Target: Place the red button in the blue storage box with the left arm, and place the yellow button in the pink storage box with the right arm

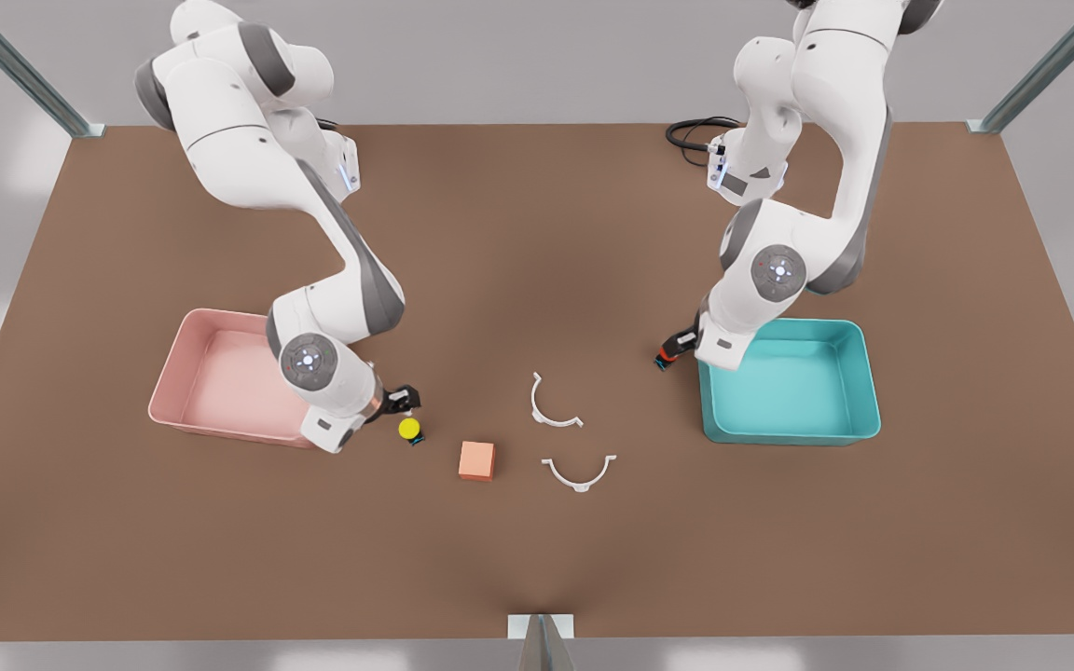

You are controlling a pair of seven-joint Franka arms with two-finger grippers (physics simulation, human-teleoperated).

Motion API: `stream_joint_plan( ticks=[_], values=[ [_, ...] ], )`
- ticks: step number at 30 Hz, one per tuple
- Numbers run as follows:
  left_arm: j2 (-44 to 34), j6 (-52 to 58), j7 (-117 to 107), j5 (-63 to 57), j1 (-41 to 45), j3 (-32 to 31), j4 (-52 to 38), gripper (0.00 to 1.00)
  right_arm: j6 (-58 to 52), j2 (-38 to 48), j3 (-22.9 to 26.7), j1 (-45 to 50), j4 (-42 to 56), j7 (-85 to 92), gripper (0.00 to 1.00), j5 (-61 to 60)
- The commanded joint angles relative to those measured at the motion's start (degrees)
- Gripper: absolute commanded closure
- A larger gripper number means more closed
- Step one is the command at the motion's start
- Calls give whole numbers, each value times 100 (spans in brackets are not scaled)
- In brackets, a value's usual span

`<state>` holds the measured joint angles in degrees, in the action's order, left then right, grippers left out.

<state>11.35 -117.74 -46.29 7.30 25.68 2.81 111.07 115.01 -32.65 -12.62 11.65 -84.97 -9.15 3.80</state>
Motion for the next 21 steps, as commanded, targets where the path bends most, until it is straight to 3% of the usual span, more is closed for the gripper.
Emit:
stream_joint_plan(
  ticks=[1, 9, 21],
  values=[
    [157, -935, -3993, -27, 60, 0, 29, 0, 426, -74, -12, 30, -2, -201, 0, -11],
    [816, -1814, -4485, -475, 280, 0, 512, 0, 645, -575, -100, 179, -11, -201, 0, -20],
    [1150, -1885, -4485, -616, 473, 0, 943, 0, 953, -936, -38, 74, -196, -140, 0, 7]
  ],
)
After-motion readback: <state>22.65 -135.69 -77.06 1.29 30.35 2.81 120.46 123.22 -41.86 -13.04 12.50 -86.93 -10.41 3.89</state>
